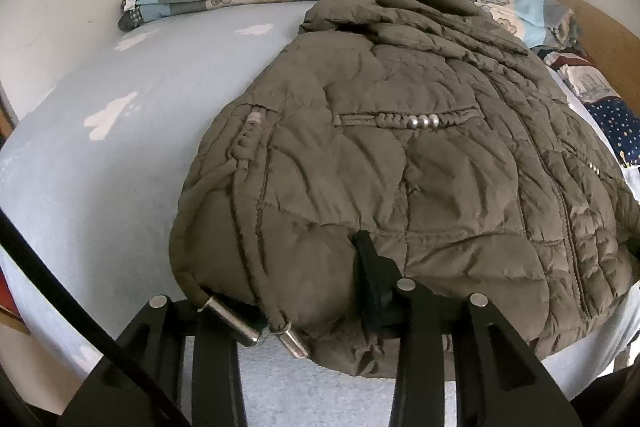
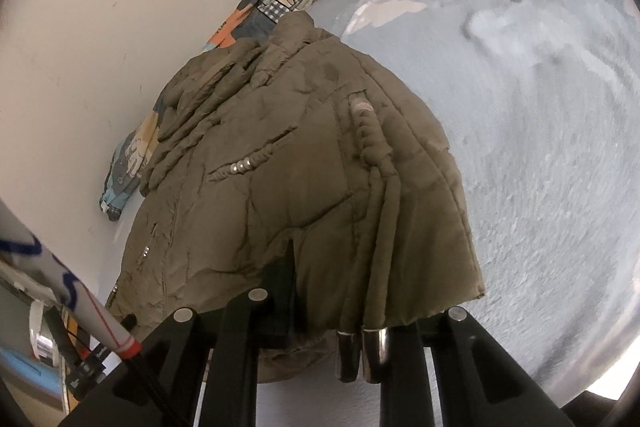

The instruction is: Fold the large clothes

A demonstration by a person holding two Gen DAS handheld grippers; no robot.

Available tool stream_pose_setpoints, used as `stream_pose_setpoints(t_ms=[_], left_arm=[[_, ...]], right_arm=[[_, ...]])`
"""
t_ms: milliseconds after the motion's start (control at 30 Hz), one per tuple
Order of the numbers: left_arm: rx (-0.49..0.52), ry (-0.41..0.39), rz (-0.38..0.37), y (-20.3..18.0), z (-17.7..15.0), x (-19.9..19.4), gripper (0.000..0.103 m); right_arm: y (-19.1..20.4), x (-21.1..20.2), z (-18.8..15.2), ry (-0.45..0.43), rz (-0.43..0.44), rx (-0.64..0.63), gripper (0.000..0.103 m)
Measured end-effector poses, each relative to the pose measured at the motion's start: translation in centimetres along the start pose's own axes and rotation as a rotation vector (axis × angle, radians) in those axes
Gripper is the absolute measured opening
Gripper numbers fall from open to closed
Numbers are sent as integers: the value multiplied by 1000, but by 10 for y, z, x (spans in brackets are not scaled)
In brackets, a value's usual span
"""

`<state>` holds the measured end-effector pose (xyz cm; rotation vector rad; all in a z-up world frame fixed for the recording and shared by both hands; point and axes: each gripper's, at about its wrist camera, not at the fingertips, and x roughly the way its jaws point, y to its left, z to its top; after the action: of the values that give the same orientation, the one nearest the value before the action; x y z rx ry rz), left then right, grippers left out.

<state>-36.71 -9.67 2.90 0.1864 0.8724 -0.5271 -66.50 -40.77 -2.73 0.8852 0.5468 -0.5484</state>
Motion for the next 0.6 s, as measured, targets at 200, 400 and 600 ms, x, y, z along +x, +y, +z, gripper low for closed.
stream_pose_setpoints(t_ms=[200, 400, 600], left_arm=[[-55, 17, -5, 9, 0, 7, 55], [29, -42, -11, -3, 4, -5, 28], [52, -82, -16, -7, 8, -13, 24]], right_arm=[[-15, 8, 0, 21, 21, 69, 39], [-1, 4, 0, -8, 1, -31, 18], [10, -5, 0, -47, -15, -94, 16]])
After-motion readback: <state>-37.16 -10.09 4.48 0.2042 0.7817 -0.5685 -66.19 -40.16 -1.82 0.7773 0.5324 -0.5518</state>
